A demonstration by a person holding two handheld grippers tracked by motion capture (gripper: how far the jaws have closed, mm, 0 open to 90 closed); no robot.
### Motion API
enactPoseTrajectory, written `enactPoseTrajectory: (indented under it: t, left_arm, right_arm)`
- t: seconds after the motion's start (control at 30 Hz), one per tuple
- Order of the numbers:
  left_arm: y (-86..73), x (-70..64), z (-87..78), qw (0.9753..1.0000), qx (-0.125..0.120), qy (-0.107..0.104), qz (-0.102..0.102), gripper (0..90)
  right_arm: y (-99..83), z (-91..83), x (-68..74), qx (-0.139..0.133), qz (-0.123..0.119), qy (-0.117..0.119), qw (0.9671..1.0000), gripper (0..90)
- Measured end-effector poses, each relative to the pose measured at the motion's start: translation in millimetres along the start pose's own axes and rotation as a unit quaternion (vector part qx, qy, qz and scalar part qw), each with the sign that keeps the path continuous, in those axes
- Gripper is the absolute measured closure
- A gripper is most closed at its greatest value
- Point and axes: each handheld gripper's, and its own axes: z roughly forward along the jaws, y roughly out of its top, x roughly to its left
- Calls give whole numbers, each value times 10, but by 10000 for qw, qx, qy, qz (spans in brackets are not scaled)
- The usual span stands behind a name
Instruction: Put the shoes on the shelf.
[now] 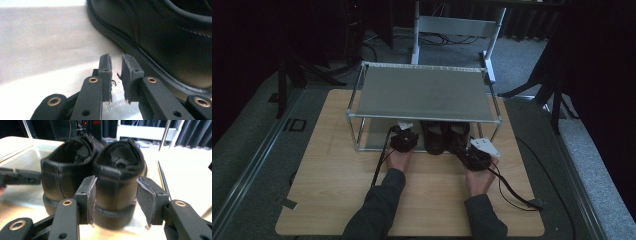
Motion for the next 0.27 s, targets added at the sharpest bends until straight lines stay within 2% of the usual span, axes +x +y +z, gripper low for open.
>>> enactPoseTrajectory:
  t: [0.03,0.17,0.27]
  left_arm:
    - [-20,-4,-39,10000,14,24,-47,782]
    - [-75,37,-147,9999,6,-24,123,773]
    - [-116,57,-246,9998,8,-64,214,765]
  right_arm:
    - [-17,-22,-17,37,-13,-12,10000,486]
    - [-83,-81,-82,193,60,87,9998,484]
    - [-89,-81,-99,297,18,68,9995,484]
